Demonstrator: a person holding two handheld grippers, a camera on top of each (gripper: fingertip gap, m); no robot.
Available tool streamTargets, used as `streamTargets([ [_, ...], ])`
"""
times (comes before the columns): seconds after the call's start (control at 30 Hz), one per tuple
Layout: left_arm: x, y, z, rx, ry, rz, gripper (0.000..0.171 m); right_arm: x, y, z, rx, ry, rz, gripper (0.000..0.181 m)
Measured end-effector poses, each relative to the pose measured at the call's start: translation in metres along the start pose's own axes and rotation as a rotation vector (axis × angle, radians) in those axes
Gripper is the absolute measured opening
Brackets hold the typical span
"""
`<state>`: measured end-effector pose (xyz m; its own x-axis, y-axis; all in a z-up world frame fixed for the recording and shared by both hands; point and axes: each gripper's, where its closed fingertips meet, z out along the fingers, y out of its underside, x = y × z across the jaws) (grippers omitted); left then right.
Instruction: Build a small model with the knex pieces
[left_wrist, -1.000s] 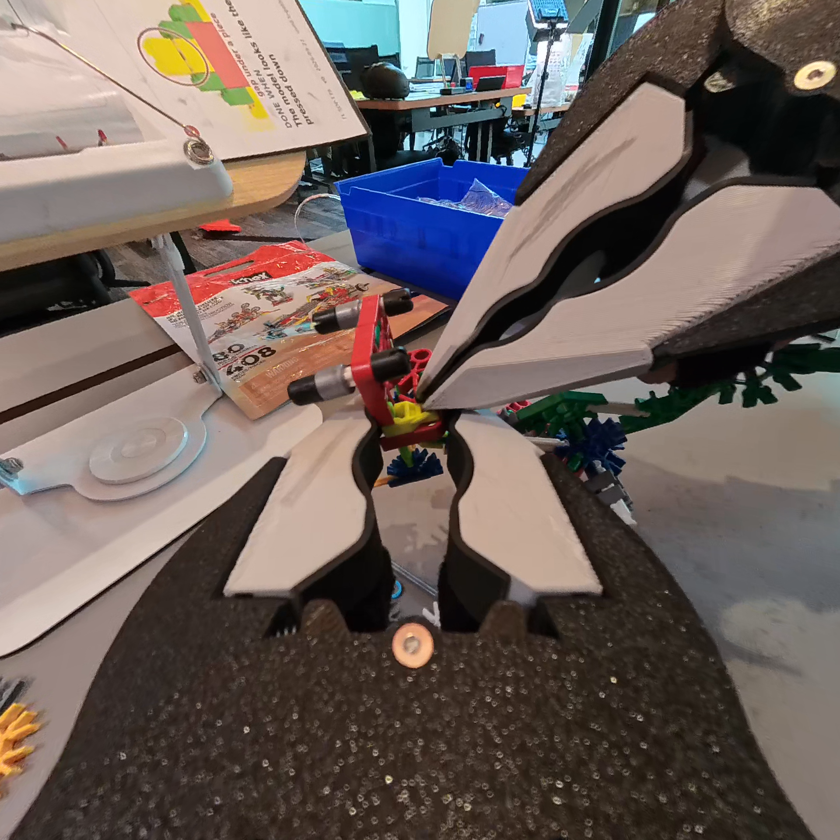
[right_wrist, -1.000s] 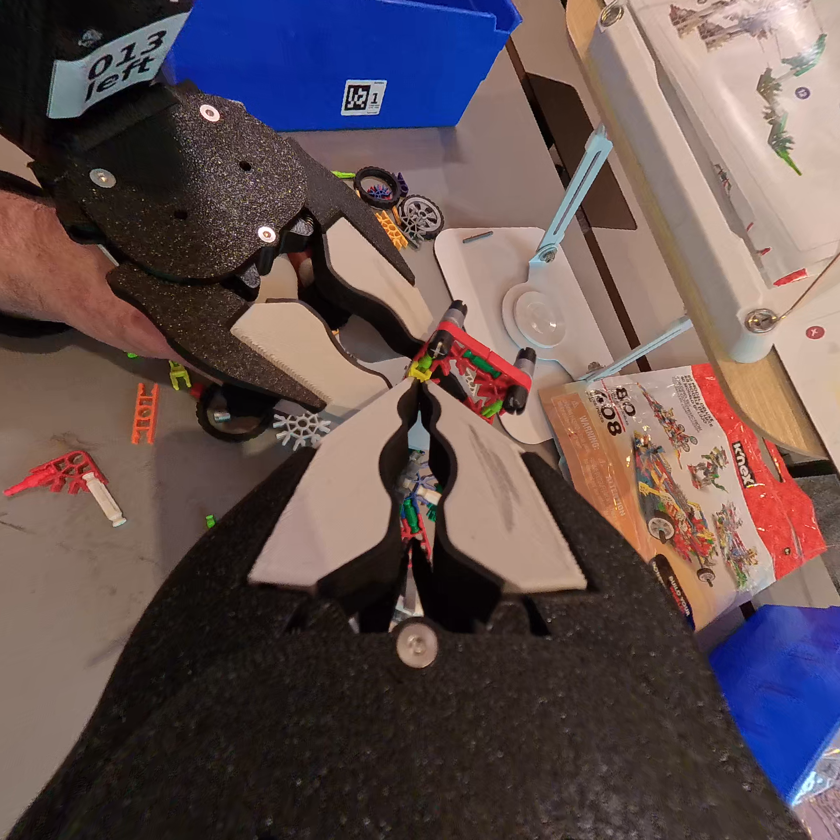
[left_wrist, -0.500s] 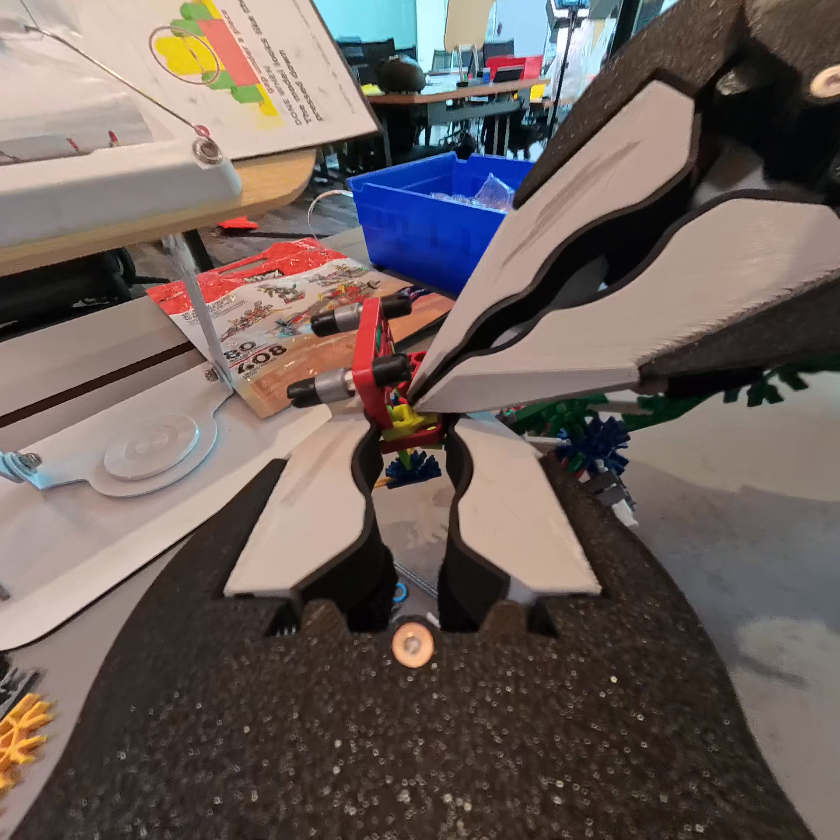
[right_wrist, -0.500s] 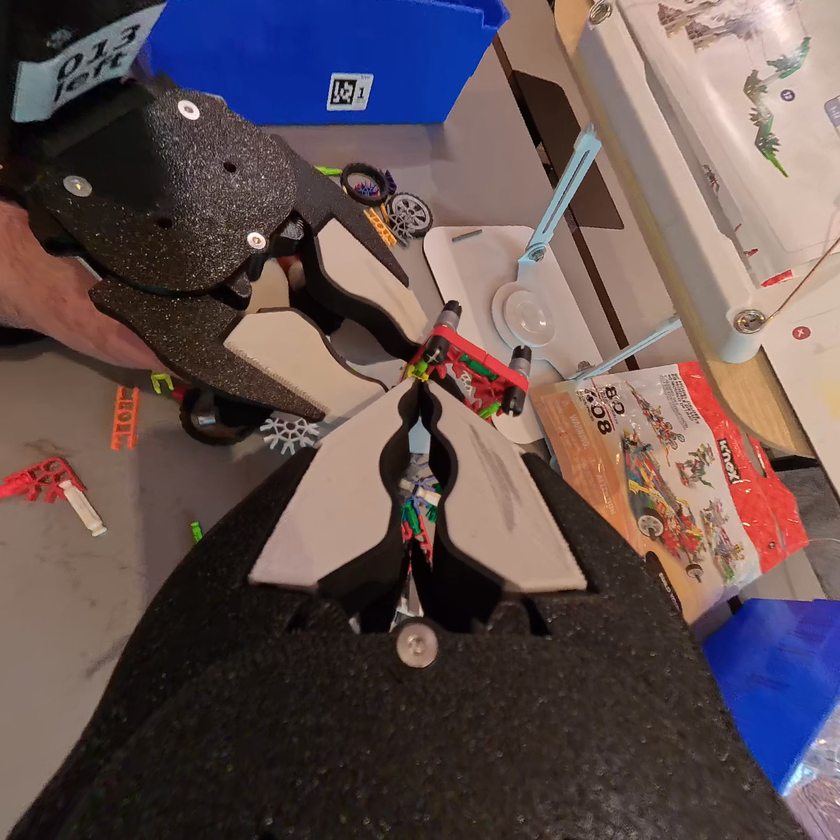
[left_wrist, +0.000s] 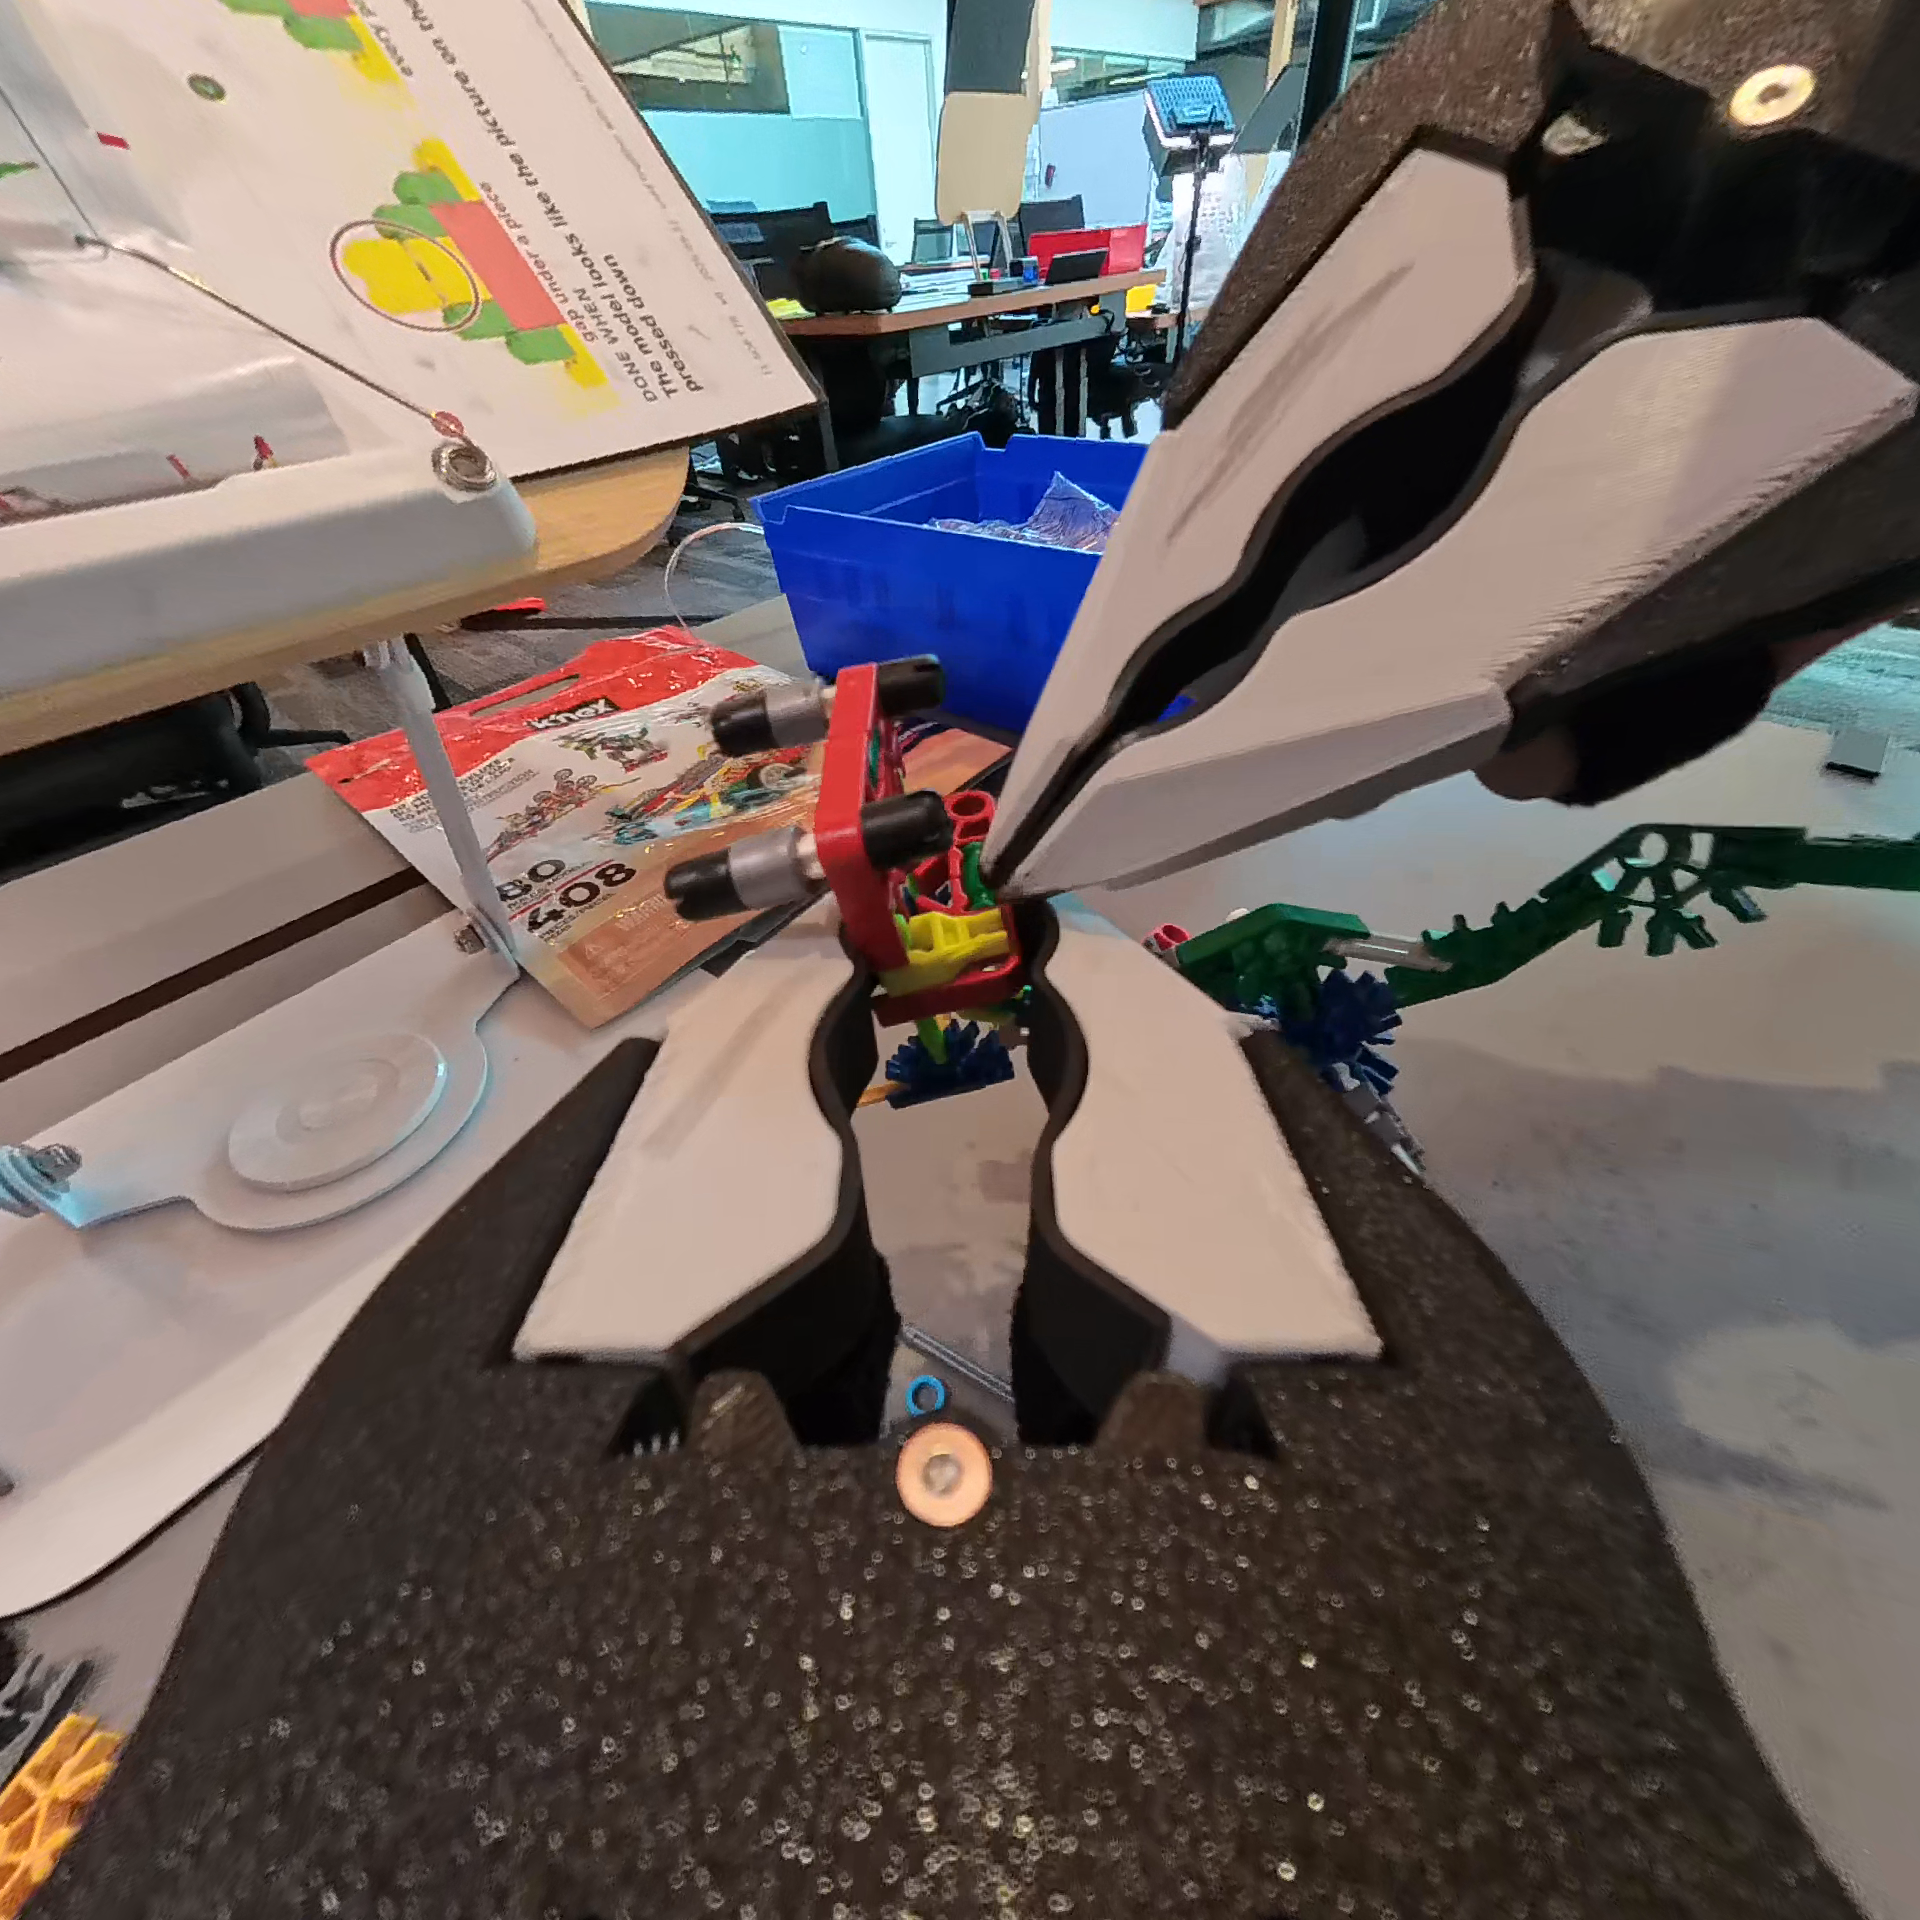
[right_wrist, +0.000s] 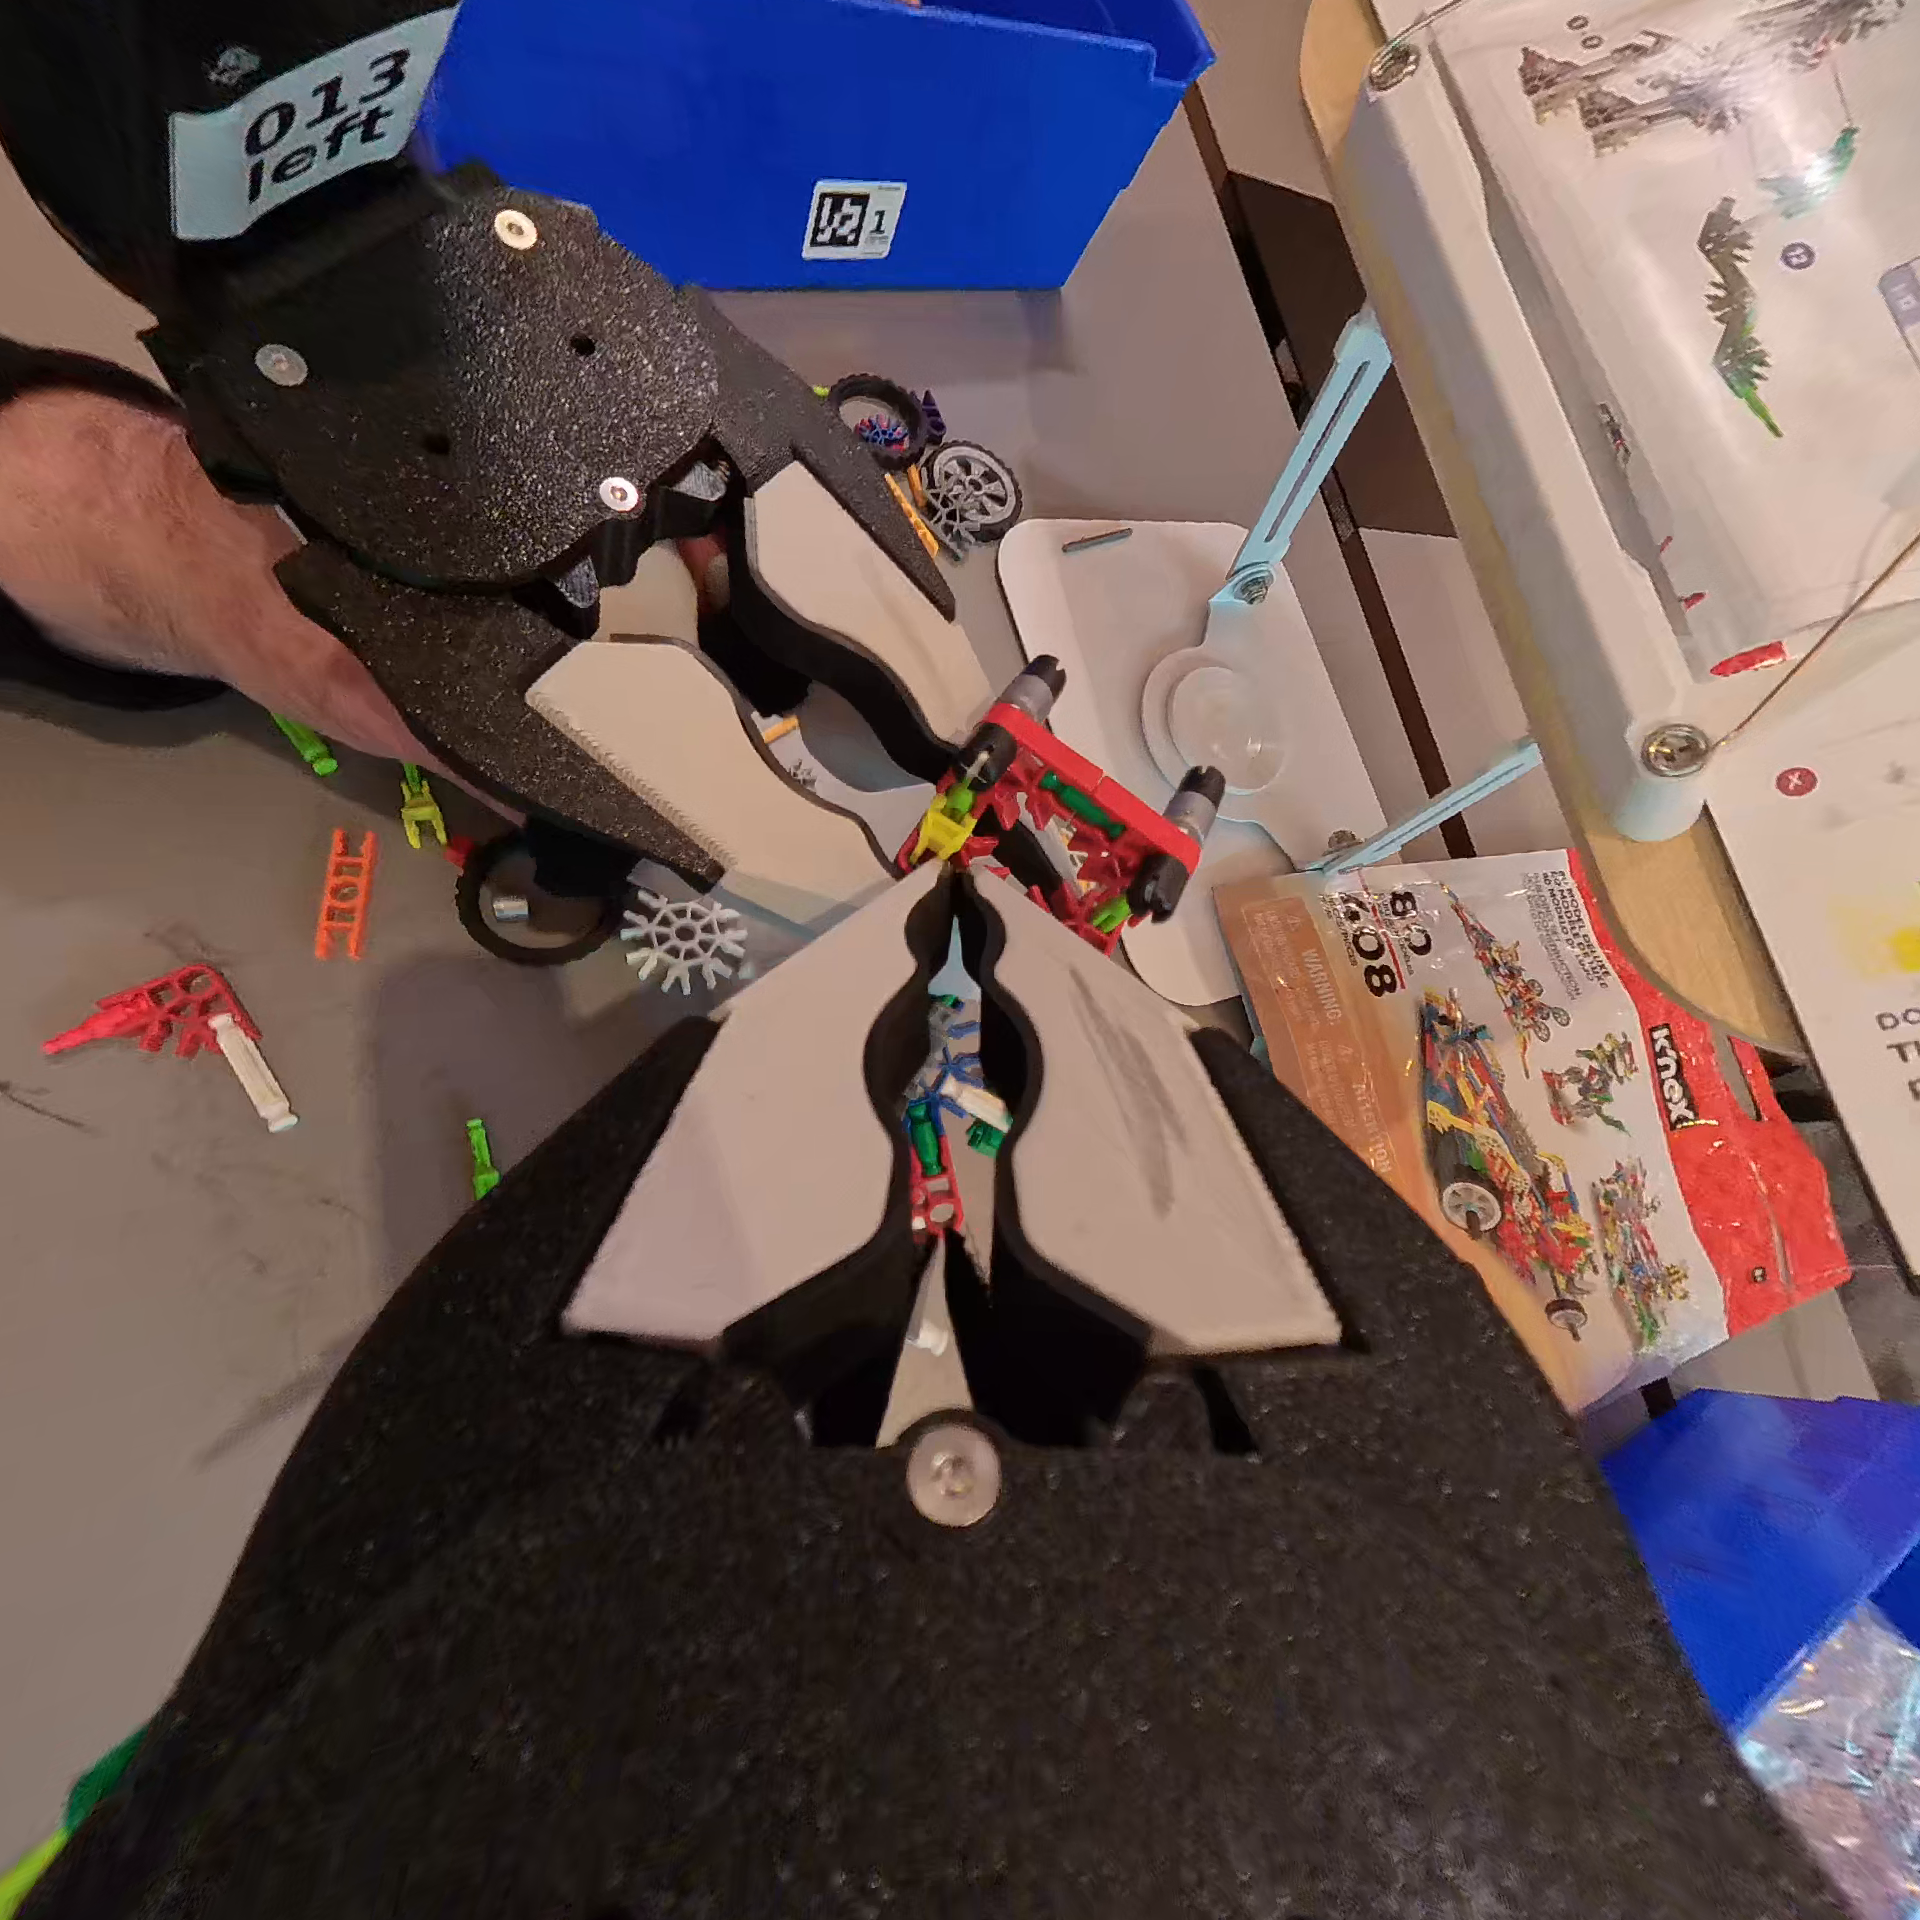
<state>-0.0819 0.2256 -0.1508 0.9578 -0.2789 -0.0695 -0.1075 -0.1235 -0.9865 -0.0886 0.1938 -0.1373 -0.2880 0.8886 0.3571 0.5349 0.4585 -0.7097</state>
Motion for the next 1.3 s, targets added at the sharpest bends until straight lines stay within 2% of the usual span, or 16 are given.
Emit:
streamTargets([
  [0.33, 0.010, 0.002, 0.002, -0.014, 0.032, 0.065, 0.020, -0.005, 0.005, -0.004, -0.125, -0.056, -0.233, 0.002],
  [0.53, 0.014, 0.001, 0.002, -0.018, 0.048, 0.081, 0.020, -0.009, 0.006, -0.004, -0.161, -0.097, -0.305, 0.000],
  [0.67, 0.014, 0.005, 0.003, -0.034, 0.044, 0.081, 0.019, -0.011, 0.010, -0.003, -0.180, -0.066, -0.351, 0.000],
  [0.97, 0.011, 0.006, 0.005, -0.044, 0.028, 0.020, 0.017, -0.008, 0.009, 0.001, -0.158, 0.003, -0.341, 0.000],
  [1.13, 0.017, -0.001, 0.006, -0.003, 0.058, -0.043, 0.017, -0.005, 0.001, 0.001, -0.126, 0.028, -0.325, 0.000],
  [1.23, 0.012, 0.009, 0.011, -0.063, 0.013, 0.005, 0.018, -0.003, 0.009, 0.007, -0.145, 0.049, -0.320, 0.000],
  [1.3, 0.014, 0.012, 0.011, -0.070, 0.044, 0.003, 0.019, -0.003, 0.011, 0.006, -0.162, 0.043, -0.328, 0.000],
])
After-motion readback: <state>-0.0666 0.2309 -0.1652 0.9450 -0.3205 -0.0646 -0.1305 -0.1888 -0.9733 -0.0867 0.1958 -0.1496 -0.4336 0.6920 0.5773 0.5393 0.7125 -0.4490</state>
